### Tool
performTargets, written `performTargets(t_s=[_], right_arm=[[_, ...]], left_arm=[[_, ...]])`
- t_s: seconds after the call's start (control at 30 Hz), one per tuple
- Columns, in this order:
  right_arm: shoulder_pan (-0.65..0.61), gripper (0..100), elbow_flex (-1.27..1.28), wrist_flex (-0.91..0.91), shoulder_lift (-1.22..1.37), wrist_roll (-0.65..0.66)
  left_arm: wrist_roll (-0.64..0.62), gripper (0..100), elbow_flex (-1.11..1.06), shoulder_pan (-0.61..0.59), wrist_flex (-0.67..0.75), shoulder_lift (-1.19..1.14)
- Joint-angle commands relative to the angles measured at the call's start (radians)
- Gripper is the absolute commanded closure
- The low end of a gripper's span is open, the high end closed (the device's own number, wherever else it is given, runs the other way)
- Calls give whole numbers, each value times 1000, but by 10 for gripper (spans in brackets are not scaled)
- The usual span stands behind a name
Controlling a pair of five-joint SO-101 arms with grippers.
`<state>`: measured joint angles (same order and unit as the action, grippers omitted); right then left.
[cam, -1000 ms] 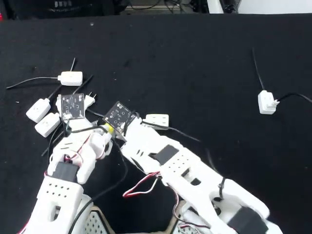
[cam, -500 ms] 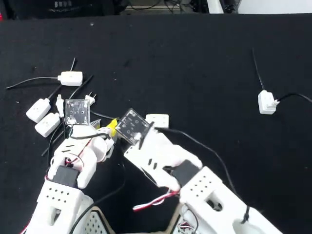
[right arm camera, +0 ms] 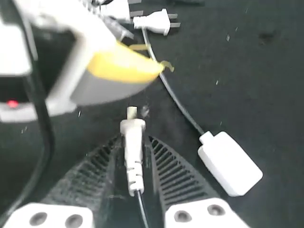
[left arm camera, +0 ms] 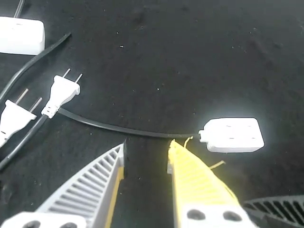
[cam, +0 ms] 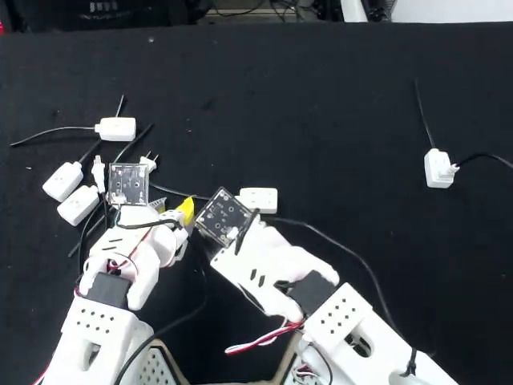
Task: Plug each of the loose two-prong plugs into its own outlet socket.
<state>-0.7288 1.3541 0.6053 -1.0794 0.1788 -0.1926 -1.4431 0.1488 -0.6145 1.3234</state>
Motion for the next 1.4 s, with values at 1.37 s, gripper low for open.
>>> performTargets(t_s=[1.37], right_arm=[[480, 988, -1756, 1157, 1478, -262]], left_arm=[[0, 845, -84, -39, 141, 17]])
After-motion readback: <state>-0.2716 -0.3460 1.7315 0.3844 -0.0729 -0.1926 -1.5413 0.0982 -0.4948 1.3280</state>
